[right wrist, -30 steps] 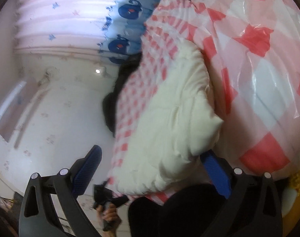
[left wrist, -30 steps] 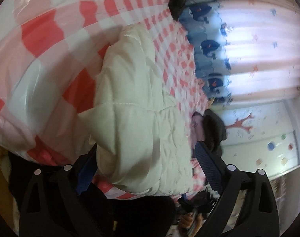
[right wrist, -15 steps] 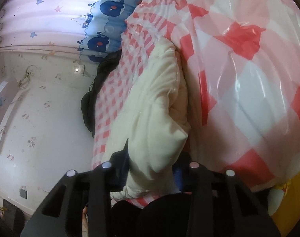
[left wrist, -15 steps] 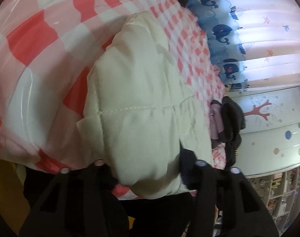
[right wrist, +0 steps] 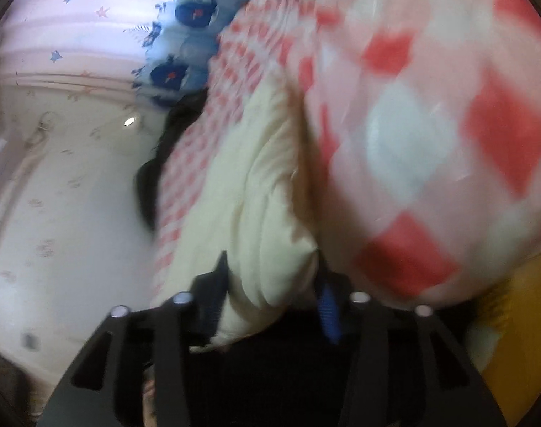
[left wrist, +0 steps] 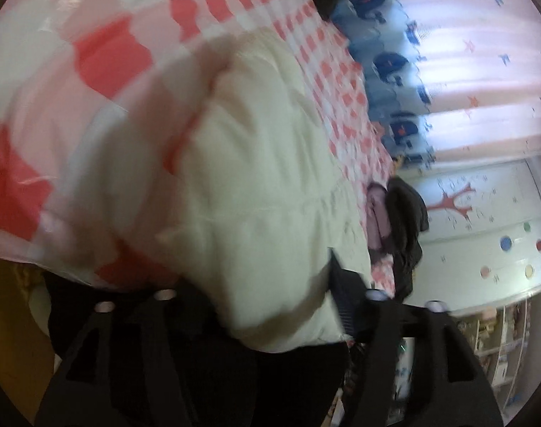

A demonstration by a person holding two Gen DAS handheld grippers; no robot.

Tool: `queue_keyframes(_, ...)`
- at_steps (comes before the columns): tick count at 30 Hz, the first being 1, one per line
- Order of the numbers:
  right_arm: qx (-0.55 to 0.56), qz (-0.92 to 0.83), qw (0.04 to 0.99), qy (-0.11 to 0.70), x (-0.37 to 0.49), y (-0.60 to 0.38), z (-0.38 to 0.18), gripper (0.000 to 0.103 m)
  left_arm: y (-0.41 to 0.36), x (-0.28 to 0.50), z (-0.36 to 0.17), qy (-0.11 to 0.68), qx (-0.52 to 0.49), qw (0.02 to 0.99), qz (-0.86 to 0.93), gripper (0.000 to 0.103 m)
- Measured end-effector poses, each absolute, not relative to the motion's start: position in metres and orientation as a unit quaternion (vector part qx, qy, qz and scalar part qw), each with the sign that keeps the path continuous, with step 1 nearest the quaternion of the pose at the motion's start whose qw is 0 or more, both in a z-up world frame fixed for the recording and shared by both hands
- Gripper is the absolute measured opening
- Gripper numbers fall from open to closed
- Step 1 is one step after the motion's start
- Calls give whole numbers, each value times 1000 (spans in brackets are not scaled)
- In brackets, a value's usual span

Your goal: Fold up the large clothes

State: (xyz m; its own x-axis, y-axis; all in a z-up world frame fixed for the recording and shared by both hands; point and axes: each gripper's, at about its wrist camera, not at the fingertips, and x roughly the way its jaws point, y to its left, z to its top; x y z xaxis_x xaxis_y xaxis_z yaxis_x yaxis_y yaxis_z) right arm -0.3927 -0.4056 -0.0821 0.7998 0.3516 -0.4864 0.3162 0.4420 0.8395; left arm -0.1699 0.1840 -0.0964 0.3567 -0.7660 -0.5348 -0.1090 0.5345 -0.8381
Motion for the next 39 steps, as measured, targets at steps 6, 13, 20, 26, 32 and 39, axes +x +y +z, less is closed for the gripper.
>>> queue_keyframes(6, 347, -57, 899, 260, -376, -371, 13, 64, 182, -159, -102, 515, -455, 691, -222, 85)
queue_keyframes(13, 134, 7, 896, 424, -244, -243, -10, 76, 145, -152, -106, 531, -444, 683, -232, 86)
queue_keyframes(20, 75, -6, 911, 405, -239, -209, 7, 78, 148, -153, -100, 523, -433, 690, -252, 59)
queue_keyframes(26, 4, -20, 900, 435, -141, -183, -7, 84, 148, -155, -104, 526, -441, 686, -239, 63)
queue_keyframes(32, 39, -6, 871, 489, -98, -198, -58, 96, 143, -150, -105, 526, -438, 690, -235, 64)
queue_keyframes(39, 5, -6, 894, 448, -176, -173, -17, 96, 145, -152, -111, 523, -446, 688, -233, 63)
